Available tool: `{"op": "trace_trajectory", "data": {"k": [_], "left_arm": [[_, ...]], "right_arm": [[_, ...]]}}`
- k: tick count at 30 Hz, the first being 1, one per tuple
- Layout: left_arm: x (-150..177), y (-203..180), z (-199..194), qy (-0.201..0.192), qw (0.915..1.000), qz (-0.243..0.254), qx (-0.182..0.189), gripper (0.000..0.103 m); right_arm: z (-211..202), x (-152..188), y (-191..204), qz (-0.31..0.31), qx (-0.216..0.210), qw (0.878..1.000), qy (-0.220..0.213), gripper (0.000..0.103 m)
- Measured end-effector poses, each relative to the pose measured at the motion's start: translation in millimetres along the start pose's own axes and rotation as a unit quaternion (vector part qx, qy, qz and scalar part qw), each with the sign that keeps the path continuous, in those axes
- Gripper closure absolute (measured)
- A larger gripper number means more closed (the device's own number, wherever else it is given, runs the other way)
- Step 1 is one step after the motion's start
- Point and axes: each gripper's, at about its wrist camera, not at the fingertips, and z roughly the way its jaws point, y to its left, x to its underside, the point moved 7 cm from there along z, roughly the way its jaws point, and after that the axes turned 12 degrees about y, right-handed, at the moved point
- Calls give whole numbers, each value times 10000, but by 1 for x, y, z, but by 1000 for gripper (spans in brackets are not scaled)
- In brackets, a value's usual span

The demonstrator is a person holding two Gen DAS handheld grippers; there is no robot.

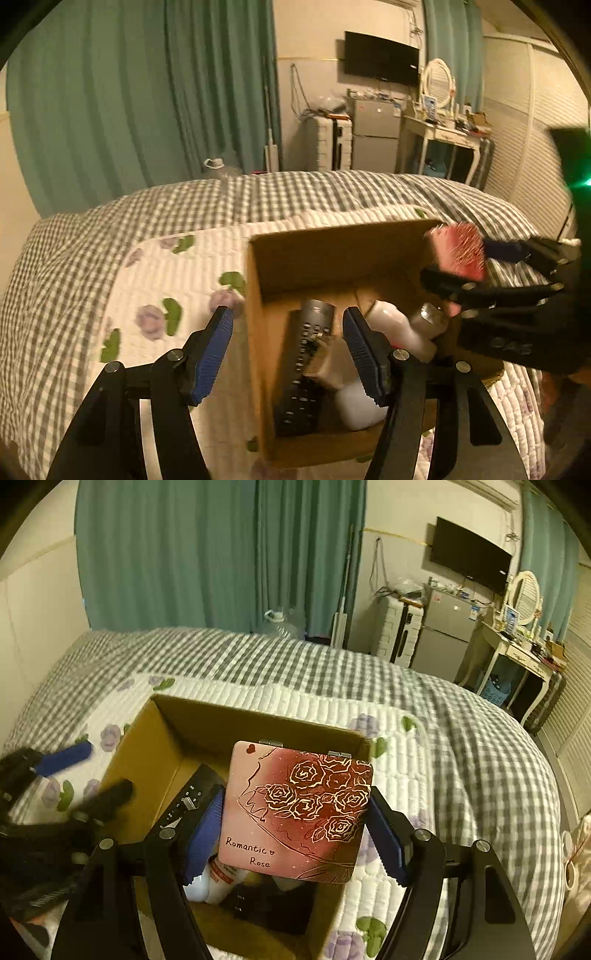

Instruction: Organize rigid objects

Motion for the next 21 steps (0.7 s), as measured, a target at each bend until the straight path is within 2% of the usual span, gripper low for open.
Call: {"op": "trace_trajectory", "data": {"k": [4,9,11,16,21], "left_arm": [[-1,10,3,-12,10000,-43,-18,39],[2,11,7,-70,10000,-58,-4,39],[3,12,6,-110,9999,-102,48,39],[3,11,-13,-196,9997,-112,51,39],[-3,7,-65,-513,9986,-124,17,39]], "right_arm": [[32,-8,8,-2,-40,9995,300,29],[51,-13,8,151,-118,9991,374,28],[51,-14,5,257,-67,9991,321,20],[19,-16,-5,519,-55,9986,-63,20],[-38,-15,-15,610,83,9974,-380,20]]}}
